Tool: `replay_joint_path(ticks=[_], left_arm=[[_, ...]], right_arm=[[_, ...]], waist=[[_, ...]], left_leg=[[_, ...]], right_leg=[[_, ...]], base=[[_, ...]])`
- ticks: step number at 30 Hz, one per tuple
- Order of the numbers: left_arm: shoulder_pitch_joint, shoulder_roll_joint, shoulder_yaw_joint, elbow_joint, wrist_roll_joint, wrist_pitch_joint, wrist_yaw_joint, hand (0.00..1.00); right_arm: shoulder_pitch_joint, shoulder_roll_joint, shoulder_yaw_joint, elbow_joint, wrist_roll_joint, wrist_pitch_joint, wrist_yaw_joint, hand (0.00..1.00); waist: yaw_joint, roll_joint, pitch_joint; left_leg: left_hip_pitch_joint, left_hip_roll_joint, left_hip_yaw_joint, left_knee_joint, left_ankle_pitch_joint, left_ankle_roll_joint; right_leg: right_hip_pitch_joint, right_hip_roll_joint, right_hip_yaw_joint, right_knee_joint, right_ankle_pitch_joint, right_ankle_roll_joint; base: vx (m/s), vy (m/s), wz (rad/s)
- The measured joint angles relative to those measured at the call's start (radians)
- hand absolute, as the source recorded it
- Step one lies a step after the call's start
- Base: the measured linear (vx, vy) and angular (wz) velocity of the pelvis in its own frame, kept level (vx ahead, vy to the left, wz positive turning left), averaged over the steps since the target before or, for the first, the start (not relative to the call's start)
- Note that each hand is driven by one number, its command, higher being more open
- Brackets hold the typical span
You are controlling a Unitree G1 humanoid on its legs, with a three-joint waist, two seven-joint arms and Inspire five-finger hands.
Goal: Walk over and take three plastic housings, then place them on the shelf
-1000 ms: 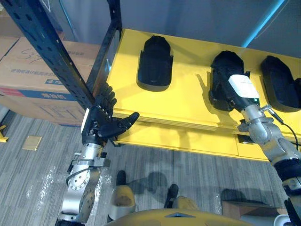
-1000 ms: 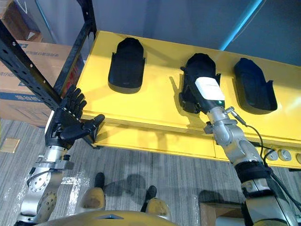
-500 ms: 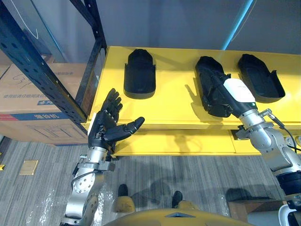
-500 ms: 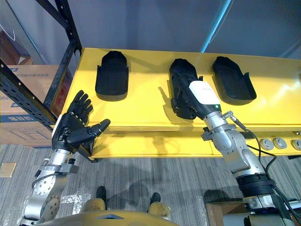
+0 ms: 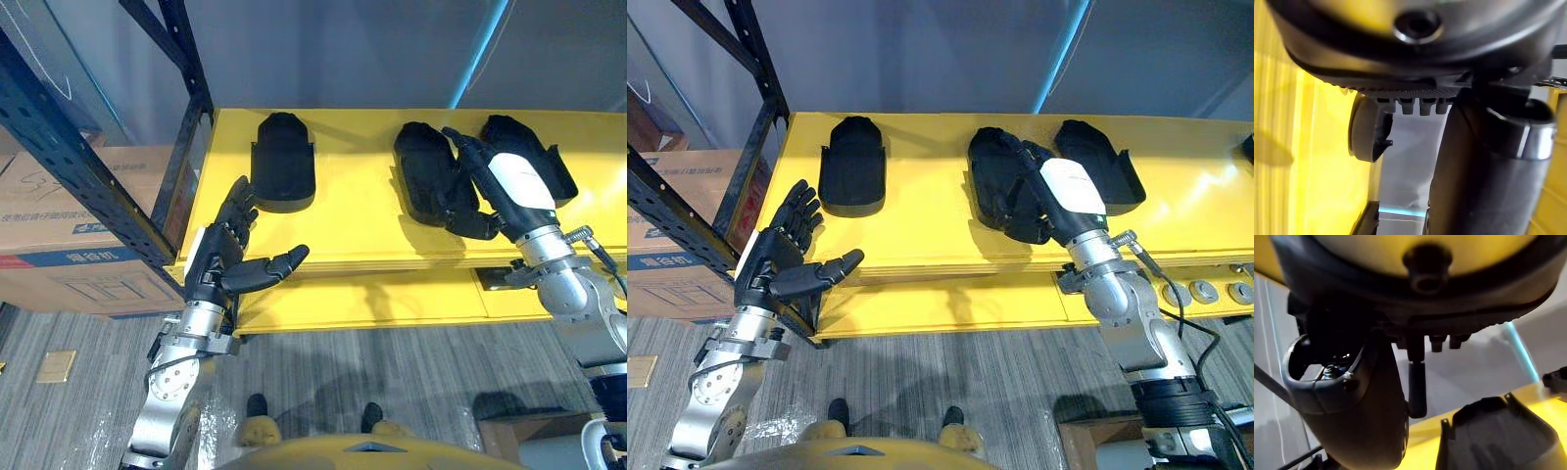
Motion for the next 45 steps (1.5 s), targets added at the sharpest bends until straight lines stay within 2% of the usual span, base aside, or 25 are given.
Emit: replay_joint_path(ticks=[10, 16, 17, 19, 23, 27, 33, 34, 38, 43, 45], left_arm=[[0.000, 0.001, -0.003, 0.000, -0.001, 0.004, 0.008, 1.00], [0.000, 0.007, -0.004, 0.000, -0.001, 0.004, 0.019, 1.00], [0.000, 0.011, -0.004, 0.000, -0.001, 0.004, 0.020, 1.00], [0.000, 0.020, -0.004, 0.000, -0.001, 0.004, 0.021, 1.00], [0.000, 0.022, -0.004, 0.000, -0.001, 0.004, 0.020, 1.00], [0.001, 0.022, -0.004, 0.000, -0.001, 0.004, 0.013, 1.00], [0.002, 0.020, -0.001, 0.000, -0.002, 0.004, 0.002, 1.00], [0.002, 0.020, -0.001, 0.000, -0.002, 0.004, 0.000, 1.00], [0.002, 0.020, -0.001, 0.000, -0.002, 0.004, -0.004, 1.00], [0.002, 0.019, -0.001, 0.000, -0.002, 0.005, -0.009, 1.00], [0.010, 0.019, 0.000, 0.000, -0.002, 0.005, -0.008, 1.00]], right_arm=[[0.041, -0.001, -0.001, -0.010, -0.003, 0.113, 0.098, 1.00], [0.031, -0.022, 0.049, 0.021, -0.003, 0.136, 0.111, 1.00], [0.024, -0.022, 0.059, 0.042, -0.003, 0.136, 0.110, 0.00], [0.009, -0.023, 0.071, 0.072, -0.004, 0.136, 0.109, 0.00], [-0.001, -0.023, 0.071, 0.094, -0.003, 0.127, 0.038, 0.00], [-0.024, -0.023, 0.067, 0.094, -0.003, 0.081, -0.058, 0.00], [-0.023, -0.012, -0.026, 0.025, -0.039, 0.039, -0.138, 0.00], [-0.022, -0.006, -0.049, 0.008, -0.044, 0.025, -0.148, 1.00], [-0.018, -0.004, -0.075, -0.028, -0.043, 0.004, -0.145, 1.00], [0.009, -0.004, -0.072, -0.029, -0.043, 0.010, -0.048, 1.00], [0.014, -0.004, -0.055, -0.029, -0.043, 0.029, -0.007, 1.00]], waist=[[-0.017, -0.001, -0.001], [-0.014, -0.001, -0.001], [-0.014, -0.001, -0.001], [-0.013, -0.001, -0.001], [-0.015, -0.001, -0.001], [-0.016, -0.001, -0.001], [-0.018, -0.001, -0.001], [-0.019, -0.001, -0.001], [-0.022, -0.001, -0.001], [-0.017, -0.001, -0.001], [-0.017, -0.001, -0.001]], left_leg=[[-0.002, 0.001, 0.022, 0.003, -0.005, 0.000], [-0.005, 0.001, 0.020, 0.005, -0.005, 0.001], [-0.006, 0.000, 0.018, 0.005, -0.005, 0.001], [-0.009, 0.000, 0.016, 0.006, -0.005, 0.001], [-0.017, 0.000, 0.005, 0.008, -0.005, 0.001], [-0.018, -0.001, 0.003, 0.007, -0.004, 0.001], [-0.018, -0.001, 0.001, 0.006, -0.004, 0.001], [-0.017, -0.001, 0.001, 0.006, -0.004, 0.001], [-0.014, -0.001, 0.004, 0.005, -0.004, 0.001], [-0.002, -0.001, 0.009, 0.002, -0.004, 0.001], [-0.002, -0.001, 0.010, 0.002, -0.004, 0.001]], right_leg=[[-0.015, 0.000, 0.021, 0.000, 0.005, 0.007], [-0.015, -0.001, 0.018, 0.000, 0.005, 0.007], [-0.015, -0.001, 0.017, 0.000, 0.005, 0.007], [-0.015, -0.001, 0.014, 0.000, 0.005, 0.007], [-0.016, -0.001, 0.004, 0.000, 0.005, 0.007], [-0.015, -0.002, 0.003, 0.000, 0.005, 0.007], [-0.015, -0.002, 0.001, 0.000, 0.004, 0.007], [-0.015, -0.002, 0.001, 0.000, 0.004, 0.007], [-0.014, -0.001, 0.003, 0.000, 0.004, 0.007], [-0.007, -0.001, 0.007, -0.001, 0.004, 0.007], [-0.007, -0.001, 0.008, -0.002, 0.004, 0.007]], base=[[-0.01, 0.003, -0.06], [0.00, 0.000, 0.00], [-0.01, 0.002, 0.03], [-0.01, 0.001, 0.05], [0.00, -0.001, 0.07], [0.00, 0.000, 0.00], [0.00, 0.000, 0.00], [0.00, 0.000, 0.00], [0.00, 0.000, -0.01], [0.00, 0.000, -0.03], [0.00, 0.000, 0.00]])
